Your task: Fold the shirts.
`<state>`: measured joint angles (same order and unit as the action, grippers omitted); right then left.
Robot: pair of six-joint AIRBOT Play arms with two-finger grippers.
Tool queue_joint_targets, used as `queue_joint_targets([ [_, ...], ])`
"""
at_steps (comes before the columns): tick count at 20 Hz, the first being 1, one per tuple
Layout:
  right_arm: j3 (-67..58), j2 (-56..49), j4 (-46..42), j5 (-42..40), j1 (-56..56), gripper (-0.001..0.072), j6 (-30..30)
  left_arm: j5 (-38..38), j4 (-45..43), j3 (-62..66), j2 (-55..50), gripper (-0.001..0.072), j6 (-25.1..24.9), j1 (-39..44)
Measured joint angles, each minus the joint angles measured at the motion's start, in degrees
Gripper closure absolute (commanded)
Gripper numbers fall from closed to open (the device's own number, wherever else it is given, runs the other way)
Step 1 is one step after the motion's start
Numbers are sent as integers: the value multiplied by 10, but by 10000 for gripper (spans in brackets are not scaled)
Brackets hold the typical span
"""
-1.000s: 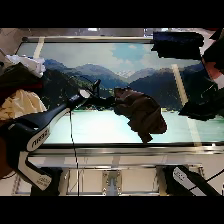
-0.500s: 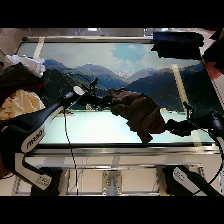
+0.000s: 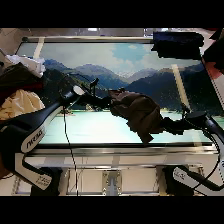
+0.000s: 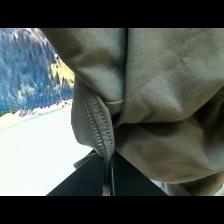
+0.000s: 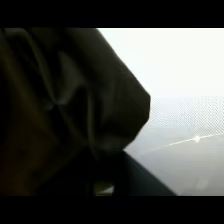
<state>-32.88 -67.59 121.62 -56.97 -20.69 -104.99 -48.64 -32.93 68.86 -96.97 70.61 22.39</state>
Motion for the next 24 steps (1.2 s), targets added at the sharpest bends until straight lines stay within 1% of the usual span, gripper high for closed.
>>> queue_joint_targets([
  [4, -14, -9, 23, 20, 24, 698, -9, -5, 0, 0, 6, 699, -4, -6],
  [6, -41, -4, 25, 5, 35, 699, -16, -24, -3, 0, 24, 699, -16, -22],
  [8, -87, 16, 22, -36, 40, 699, -30, -59, -18, 0, 61, 699, -26, -52],
  [11, -182, 80, 7, -115, 44, 699, -45, -129, -54, 0, 153, 699, -35, -118],
  [14, -296, 174, -10, -181, 46, 699, -50, -193, -77, 0, 284, 699, -39, -204],
  [16, -372, 233, -15, -205, 46, 699, -50, -208, -85, 0, 383, 699, -40, -260],
  [18, -454, 284, -17, -218, 46, 699, -46, -205, -89, 0, 485, 698, -46, -310],
  [19, -490, 301, -17, -222, 46, 699, -42, -189, -90, 0, 534, 698, -52, -332],
  [21, -558, 325, -15, -228, 46, 699, -31, -139, -91, 0, 633, 699, -71, -368],
  [24, -637, 340, -14, -236, 46, 699, -10, -59, -110, 5, 741, 699, -87, -397],
])
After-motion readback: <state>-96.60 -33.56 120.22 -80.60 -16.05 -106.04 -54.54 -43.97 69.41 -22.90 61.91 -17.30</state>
